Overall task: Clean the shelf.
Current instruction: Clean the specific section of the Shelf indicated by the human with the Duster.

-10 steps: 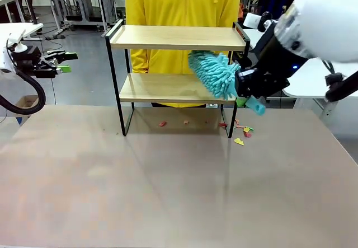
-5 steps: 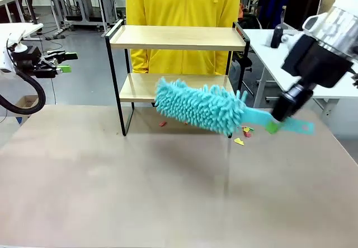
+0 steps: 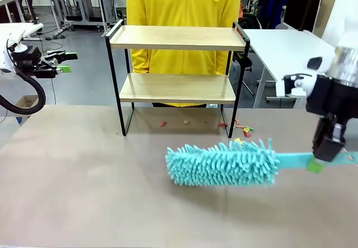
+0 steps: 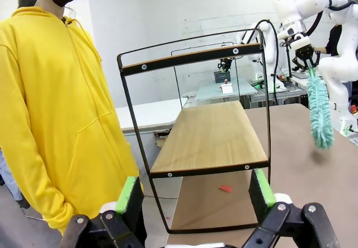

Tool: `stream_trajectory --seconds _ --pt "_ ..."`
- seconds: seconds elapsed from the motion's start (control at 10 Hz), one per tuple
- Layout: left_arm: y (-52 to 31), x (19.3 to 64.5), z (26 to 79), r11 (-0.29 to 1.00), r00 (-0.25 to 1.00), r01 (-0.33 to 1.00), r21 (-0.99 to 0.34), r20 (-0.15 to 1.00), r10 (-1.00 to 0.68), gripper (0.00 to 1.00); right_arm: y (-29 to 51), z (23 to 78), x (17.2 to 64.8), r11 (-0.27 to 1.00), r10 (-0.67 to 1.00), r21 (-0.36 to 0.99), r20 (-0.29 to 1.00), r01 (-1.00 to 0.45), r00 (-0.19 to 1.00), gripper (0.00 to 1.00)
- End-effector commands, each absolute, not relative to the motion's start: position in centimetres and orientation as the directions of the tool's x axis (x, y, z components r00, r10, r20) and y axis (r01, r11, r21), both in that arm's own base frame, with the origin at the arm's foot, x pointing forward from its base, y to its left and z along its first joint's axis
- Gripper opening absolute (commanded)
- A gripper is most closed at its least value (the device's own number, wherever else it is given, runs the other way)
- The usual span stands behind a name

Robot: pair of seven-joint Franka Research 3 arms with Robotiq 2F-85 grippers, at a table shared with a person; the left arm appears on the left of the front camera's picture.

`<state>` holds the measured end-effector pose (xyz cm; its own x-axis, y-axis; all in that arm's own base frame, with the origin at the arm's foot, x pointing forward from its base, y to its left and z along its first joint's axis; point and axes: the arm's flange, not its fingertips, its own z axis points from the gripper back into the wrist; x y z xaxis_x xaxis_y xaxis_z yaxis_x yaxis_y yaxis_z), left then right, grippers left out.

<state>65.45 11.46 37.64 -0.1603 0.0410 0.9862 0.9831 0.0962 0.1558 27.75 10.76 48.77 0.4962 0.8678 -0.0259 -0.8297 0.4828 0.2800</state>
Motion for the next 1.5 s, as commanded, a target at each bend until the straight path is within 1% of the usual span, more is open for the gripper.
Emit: stream_trajectory --seconds 0.0,0.1,0.3,0.4,0.5,1.4 --pt "11.4 65.3 38.0 0.094 -0.165 0.983 0.16 0.986 0.04 1.0 7.4 47.5 27.3 0.446 0.892 0.28 -0.061 -0.85 0.448 0.13" --pt "11.4 65.3 38.0 0.094 -0.165 0.983 0.16 0.986 0.04 1.0 6.2 46.6 27.9 0.457 0.889 0.271 -0.106 -0.847 0.446 0.13" --pt "11.4 65.3 38.0 0.094 -0.165 0.983 0.16 0.986 0.04 1.0 5.6 46.2 28.5 0.45 0.892 0.265 -0.092 -0.853 0.442 0.13" --pt "11.4 65.3 38.0 0.094 -0.165 0.983 0.16 0.986 0.04 1.0 6.0 47.1 29.4 0.514 0.854 0.264 -0.077 -0.816 0.514 0.13" --pt "11.4 65.3 38.0 0.094 -0.165 0.983 0.16 0.986 0.04 1.0 6.3 46.0 27.8 0.477 0.878 0.277 -0.111 -0.834 0.466 0.13" --pt "11.4 65.3 38.0 0.094 -0.165 0.983 0.16 0.986 0.04 1.0 6.3 46.0 27.8 0.477 0.878 0.277 -0.111 -0.834 0.466 0.13"
